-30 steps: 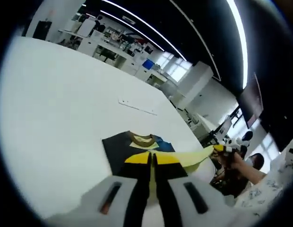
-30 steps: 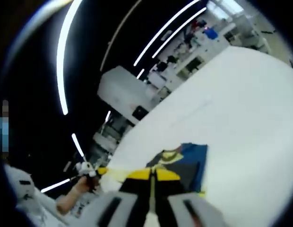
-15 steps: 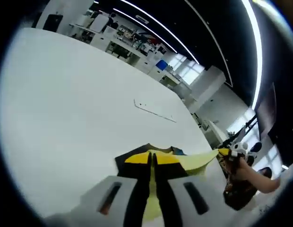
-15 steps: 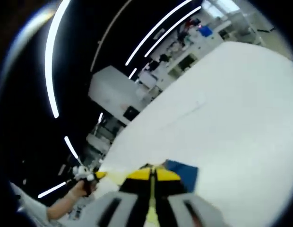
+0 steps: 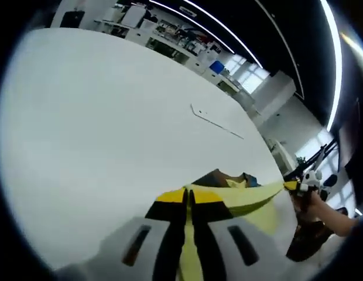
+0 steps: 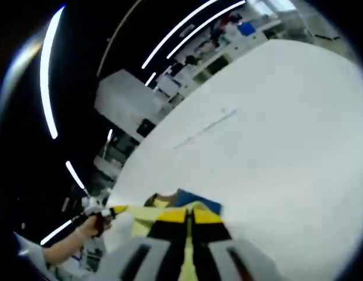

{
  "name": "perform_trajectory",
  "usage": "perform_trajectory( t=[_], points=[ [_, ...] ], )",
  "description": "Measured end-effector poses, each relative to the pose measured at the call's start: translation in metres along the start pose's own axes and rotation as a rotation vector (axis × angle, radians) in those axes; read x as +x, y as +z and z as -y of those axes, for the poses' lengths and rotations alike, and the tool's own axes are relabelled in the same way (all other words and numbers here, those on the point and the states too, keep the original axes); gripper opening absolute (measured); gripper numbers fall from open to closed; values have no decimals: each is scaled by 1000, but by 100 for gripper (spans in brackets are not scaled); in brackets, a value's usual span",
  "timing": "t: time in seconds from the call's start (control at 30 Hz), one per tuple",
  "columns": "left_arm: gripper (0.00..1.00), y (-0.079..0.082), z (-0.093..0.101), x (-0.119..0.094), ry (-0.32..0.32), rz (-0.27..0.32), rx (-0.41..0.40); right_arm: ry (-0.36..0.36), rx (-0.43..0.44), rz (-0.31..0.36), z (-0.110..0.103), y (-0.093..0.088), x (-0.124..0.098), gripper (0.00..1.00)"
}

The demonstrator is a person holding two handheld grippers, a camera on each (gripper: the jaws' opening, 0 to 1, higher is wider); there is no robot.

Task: Fold the garment on the visible template until the final outline fits inside the template.

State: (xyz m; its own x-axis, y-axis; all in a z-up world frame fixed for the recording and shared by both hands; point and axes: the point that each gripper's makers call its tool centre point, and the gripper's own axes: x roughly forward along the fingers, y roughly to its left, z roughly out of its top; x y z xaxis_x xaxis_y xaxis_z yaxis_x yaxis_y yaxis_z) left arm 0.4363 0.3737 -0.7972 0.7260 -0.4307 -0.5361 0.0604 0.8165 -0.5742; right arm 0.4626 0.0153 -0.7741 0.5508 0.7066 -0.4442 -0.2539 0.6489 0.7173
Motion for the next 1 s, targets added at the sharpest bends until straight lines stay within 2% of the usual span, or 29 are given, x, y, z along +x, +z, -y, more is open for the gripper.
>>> perform_trajectory(
  t=[0.13,0.2,0.27,0.33,0.53,0.77,0.87,1.0],
  points=[
    [0,-5,-8,9,32,-14,7,-12,-9,-1,4,-1,6,0],
    [0,-6,-11,11,38,-14,-3,-42,-7,1,13,-1,9,0],
    [0,-4,-13,12,57,-10,46,-70,-56,13,16,-1,9,0],
    [0,-3,-13,14,64,-8,102,-60,-49,17,10,-2,10,0],
    [0,1,-27,18,76,-19,120,-88,-60,10,19,-4,14,0],
    [0,0,-26,20,69,-7,157,-96,-102,9,21,-5,15,0],
    [0,-1,-25,20,52,-21,174,-85,-127,9,19,-5,15,0],
    [1,0,-17,15,25,-13,218,-94,-199,27,18,0,12,2]
  ],
)
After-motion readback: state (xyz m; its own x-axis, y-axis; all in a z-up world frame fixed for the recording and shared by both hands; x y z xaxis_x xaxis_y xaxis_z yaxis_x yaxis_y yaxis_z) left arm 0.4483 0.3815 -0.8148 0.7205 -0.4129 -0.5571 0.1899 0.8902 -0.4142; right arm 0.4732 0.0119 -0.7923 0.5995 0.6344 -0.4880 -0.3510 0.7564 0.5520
